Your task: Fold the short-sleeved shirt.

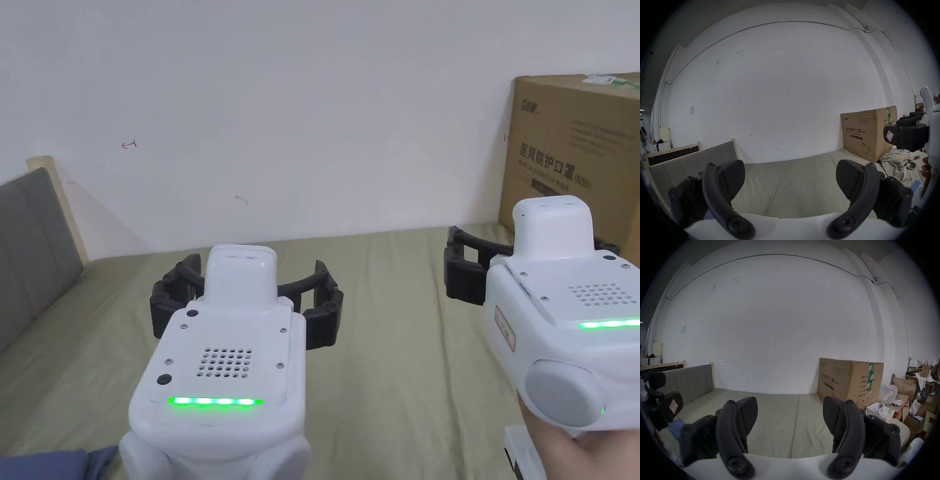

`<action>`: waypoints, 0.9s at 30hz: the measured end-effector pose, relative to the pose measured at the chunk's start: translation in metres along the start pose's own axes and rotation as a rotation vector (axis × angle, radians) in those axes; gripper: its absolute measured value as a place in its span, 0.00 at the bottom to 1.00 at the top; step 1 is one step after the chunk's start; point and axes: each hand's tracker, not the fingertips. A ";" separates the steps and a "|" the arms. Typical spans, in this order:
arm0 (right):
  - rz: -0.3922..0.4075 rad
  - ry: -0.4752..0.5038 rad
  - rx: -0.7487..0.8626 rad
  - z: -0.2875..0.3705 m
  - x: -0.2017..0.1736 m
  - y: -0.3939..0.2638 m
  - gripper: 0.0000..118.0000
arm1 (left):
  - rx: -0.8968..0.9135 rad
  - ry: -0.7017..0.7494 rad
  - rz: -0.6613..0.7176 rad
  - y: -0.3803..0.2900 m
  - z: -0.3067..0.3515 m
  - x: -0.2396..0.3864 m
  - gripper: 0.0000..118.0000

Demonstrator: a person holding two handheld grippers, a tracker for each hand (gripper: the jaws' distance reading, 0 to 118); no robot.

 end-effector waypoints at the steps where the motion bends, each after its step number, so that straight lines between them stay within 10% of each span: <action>1: -0.001 0.001 -0.002 0.000 -0.001 -0.001 0.76 | 0.000 0.000 -0.001 0.000 0.000 0.000 0.96; 27: 0.008 0.004 -0.017 -0.001 -0.006 -0.006 0.76 | -0.027 -0.003 0.070 0.003 -0.005 -0.012 0.96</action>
